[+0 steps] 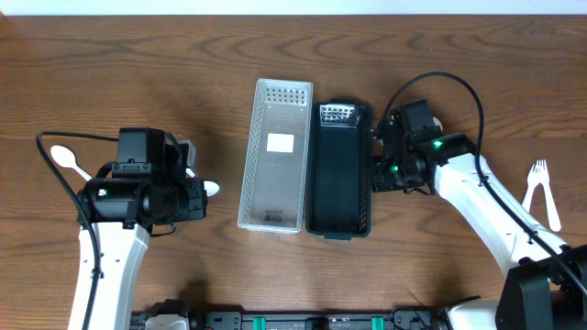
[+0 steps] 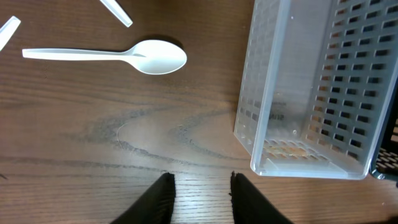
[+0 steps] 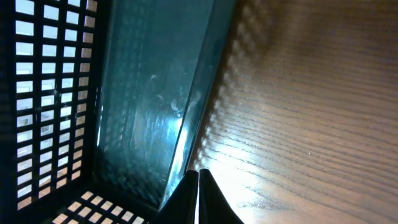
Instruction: Pack container
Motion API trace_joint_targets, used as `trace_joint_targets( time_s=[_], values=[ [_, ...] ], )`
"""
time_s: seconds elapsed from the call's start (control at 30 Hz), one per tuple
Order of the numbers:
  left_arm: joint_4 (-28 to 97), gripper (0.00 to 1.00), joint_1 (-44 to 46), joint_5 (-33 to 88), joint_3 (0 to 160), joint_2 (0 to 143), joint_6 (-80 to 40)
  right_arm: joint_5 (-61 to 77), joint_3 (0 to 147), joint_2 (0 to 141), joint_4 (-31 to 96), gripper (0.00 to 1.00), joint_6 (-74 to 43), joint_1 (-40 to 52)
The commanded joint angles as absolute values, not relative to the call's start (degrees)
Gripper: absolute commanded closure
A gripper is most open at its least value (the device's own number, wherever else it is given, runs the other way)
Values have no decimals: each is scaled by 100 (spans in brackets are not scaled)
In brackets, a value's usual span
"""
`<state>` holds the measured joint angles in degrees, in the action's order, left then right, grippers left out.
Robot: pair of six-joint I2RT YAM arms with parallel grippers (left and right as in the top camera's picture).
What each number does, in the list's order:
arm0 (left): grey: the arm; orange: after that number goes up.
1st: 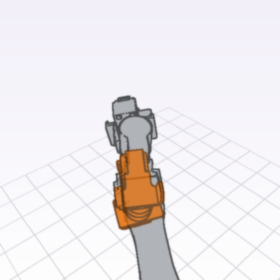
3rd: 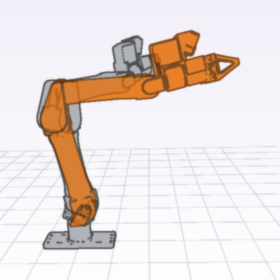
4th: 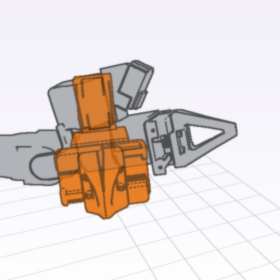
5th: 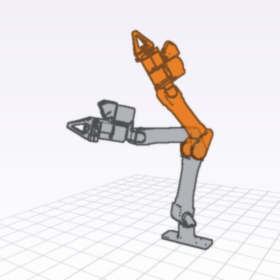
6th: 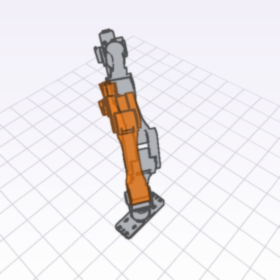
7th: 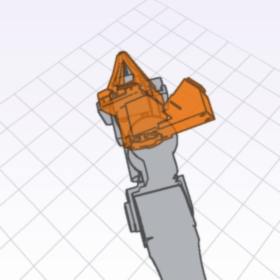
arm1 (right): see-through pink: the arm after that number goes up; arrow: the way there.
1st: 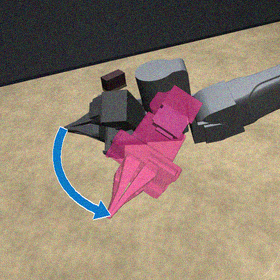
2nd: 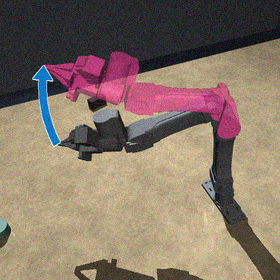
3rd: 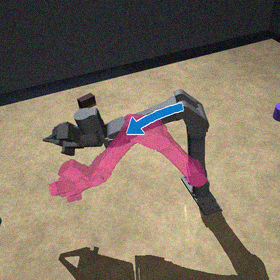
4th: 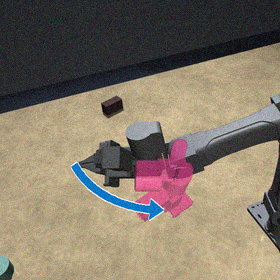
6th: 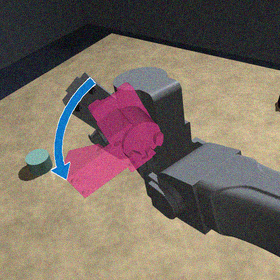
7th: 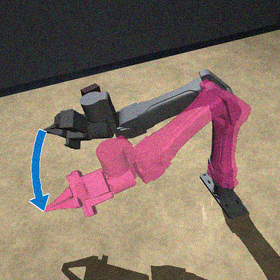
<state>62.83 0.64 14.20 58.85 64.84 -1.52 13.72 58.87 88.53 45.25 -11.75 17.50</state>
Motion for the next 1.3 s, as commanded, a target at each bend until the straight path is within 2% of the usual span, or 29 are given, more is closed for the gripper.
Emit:
trace_joint_targets(
  time_s=[0.0,0.1,0.23,0.27,0.3,0.33,0.4,0.43,0.47,0.5,0.63,0.77,0.97,1.27],
  values=[
    [6302,56,78,1413,5959,6499,-115,1179,5918,8884,4453,94,-1240,1778],
    [6298,42,78,1413,5959,6499,-115,755,5920,8884,4407,90,-1240,1745],
    [6296,32,78,1413,5959,6499,-117,325,6051,8871,4528,83,-1236,1608],
    [6296,28,78,1413,5959,6499,-117,272,6139,8864,4622,79,-1208,1566],
    [6296,26,78,1415,5959,6497,-117,279,6248,8860,4724,70,-1118,1516],
    [6296,23,78,1413,5959,6495,-117,281,6394,8851,4827,55,-1015,1459],
    [6292,16,78,1413,5959,6493,-117,279,6685,8836,4978,35,-834,1358],
    [6287,14,78,1413,5959,6493,-115,279,6840,8827,5048,22,-648,1310],
    [6276,12,78,1415,5959,6493,-115,276,7004,8823,5133,14,-445,1267],
    [6274,9,78,1415,5959,6493,-115,274,7207,8823,5223,10,-231,1210],
    [6272,0,78,1413,5959,6469,-113,-233,7887,8825,5448,3,-99,915],
    [6272,2,78,1413,5959,6329,-115,-880,8298,8842,5450,4,27,425],
    [6178,2,78,1415,5959,5649,-113,-648,8665,9317,5317,1,683,-491],
    [6018,2,78,1413,5959,4729,-113,-397,9550,10849,5596,1,849,-617]
  ],
)
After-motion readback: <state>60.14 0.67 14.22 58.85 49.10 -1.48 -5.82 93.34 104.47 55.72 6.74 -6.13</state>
